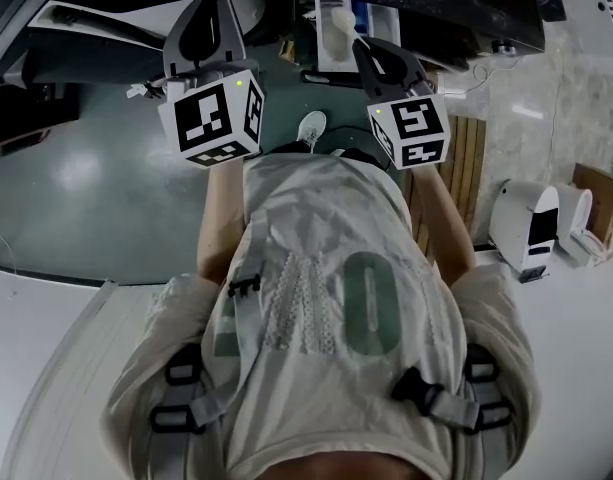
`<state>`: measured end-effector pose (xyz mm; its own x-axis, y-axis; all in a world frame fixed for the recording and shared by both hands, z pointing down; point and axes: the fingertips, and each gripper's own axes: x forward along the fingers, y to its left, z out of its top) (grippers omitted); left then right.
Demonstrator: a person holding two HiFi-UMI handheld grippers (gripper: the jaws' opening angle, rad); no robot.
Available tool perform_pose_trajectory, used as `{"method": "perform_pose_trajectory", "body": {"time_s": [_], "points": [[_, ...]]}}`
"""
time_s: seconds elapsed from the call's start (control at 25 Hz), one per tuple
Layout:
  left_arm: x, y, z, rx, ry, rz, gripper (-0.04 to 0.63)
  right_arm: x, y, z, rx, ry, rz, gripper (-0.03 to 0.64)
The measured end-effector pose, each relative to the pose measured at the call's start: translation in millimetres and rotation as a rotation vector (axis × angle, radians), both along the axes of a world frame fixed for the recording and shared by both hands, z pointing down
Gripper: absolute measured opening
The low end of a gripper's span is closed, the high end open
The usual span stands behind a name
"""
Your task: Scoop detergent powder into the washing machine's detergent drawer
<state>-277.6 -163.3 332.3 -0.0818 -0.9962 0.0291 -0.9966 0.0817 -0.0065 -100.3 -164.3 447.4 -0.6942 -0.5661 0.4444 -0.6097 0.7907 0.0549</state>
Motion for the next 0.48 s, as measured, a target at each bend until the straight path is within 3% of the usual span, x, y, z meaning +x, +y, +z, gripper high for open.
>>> {"method": "perform_pose_trajectory", "body": {"time_s": [0.16, 0.48], "points": [[0.6, 0.7, 2.8, -0.005, 0.003, 0.002, 0.020, -5.8, 3.5, 6.6, 0.102, 0.133, -0.096, 0.009], [-6.2, 0.9, 6.0, -0.015, 0.005, -0.012, 0.020, -7.3, 8.4, 33.1, 0.409, 0.556, -0.284, 0.009]]}}
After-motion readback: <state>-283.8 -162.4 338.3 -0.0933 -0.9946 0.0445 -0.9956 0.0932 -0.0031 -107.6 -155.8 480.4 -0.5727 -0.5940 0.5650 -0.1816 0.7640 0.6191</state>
